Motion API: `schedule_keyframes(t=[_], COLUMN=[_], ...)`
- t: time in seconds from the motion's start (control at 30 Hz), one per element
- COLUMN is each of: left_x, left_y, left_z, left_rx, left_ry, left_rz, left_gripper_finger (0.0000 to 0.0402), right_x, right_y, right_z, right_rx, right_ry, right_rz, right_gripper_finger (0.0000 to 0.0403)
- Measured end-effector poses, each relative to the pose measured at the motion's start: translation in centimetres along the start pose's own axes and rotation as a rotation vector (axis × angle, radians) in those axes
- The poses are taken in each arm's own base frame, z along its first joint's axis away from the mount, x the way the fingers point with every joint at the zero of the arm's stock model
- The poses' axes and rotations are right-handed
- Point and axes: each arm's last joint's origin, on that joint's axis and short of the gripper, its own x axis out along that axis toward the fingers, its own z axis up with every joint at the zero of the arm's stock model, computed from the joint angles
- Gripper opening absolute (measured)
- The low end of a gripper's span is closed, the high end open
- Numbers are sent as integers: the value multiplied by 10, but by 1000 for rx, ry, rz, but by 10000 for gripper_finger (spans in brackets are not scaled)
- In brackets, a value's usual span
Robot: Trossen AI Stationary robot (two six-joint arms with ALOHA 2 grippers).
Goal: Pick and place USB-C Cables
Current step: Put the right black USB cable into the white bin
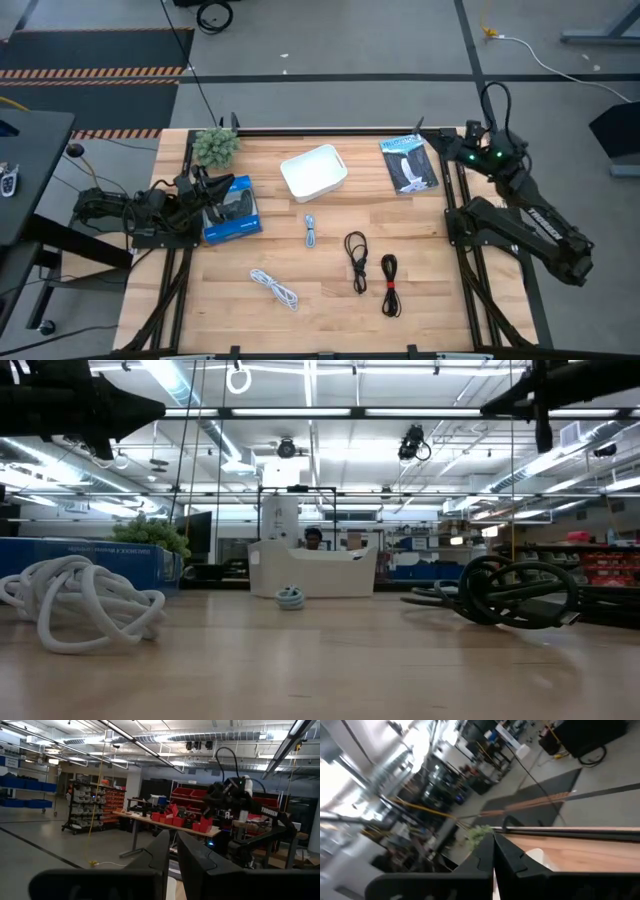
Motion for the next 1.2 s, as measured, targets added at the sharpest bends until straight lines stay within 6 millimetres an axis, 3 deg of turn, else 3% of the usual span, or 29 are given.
schedule_keyframes(t=[0.33,0.7,0.97,1.2], left_x=[0,0,0,0], left_y=[0,0,0,0], left_z=[0,0,0,0], left_rx=[0,1,1,0], left_ry=[0,0,0,0], left_rz=[0,0,0,0], left_gripper_finger=[43,43,43,43], right_x=[-9,-16,-19,6], right_y=[29,53,81,82], right_z=[10,23,48,47], right_rx=[-86,-178,-247,-268], right_ry=[65,-55,-104,148], right_rz=[112,149,174,125], right_gripper_finger=[6,4,4,3])
